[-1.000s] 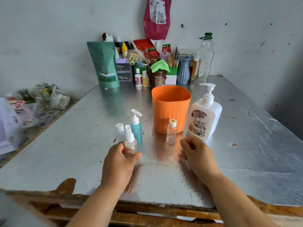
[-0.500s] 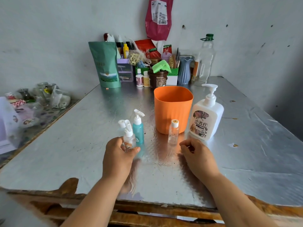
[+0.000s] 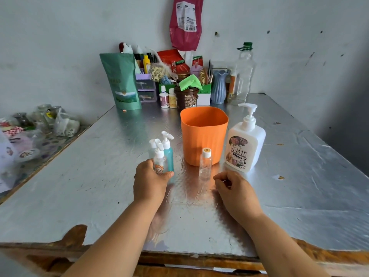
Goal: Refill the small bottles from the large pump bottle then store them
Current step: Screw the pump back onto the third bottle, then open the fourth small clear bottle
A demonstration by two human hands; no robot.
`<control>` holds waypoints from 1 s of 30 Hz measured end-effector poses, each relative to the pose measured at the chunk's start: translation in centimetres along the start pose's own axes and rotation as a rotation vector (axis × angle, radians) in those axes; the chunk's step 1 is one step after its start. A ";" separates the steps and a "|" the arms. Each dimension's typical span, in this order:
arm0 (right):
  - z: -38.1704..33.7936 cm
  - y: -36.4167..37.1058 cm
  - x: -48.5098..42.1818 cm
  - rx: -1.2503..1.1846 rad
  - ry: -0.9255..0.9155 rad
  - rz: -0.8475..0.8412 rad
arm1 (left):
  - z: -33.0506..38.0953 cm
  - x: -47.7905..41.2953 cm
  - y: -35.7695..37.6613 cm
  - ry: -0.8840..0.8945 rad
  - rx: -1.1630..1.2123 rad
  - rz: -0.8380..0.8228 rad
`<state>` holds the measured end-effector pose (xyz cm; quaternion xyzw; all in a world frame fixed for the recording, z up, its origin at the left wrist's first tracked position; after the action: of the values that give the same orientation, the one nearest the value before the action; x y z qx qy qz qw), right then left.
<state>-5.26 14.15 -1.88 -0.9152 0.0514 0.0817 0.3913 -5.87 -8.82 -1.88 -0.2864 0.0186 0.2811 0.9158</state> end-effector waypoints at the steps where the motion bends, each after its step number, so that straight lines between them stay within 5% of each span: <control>1: 0.0 -0.1 0.0 -0.007 0.003 0.001 | 0.0 0.0 0.1 0.004 -0.002 -0.005; 13: -0.1 -0.4 0.2 -0.073 0.010 0.009 | 0.3 2.8 -1.6 -0.011 0.050 0.028; 18: -0.1 -0.4 0.3 -0.082 0.015 0.013 | 1.9 5.1 -2.0 0.210 0.052 0.066; 22: 0.0 -0.2 0.2 -0.101 0.019 0.015 | 3.6 5.6 -0.1 0.392 0.047 -0.085; 30: 0.6 0.0 -0.3 -0.178 0.057 0.020 | 5.7 4.0 6.4 0.109 0.051 -0.226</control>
<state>-5.59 14.63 -2.25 -0.9477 0.0641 0.0639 0.3059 -6.64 0.59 -1.22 -0.2781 0.0430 0.1593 0.9463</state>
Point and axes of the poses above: each hand's wrist, its own x-axis away from the middle knuckle, its own y-axis out of the palm, z = x × y, the point moved 3 cm from there along -x, towards the middle knuckle, and after that the axes turned 6 degrees about x, right-handed, at the moved point
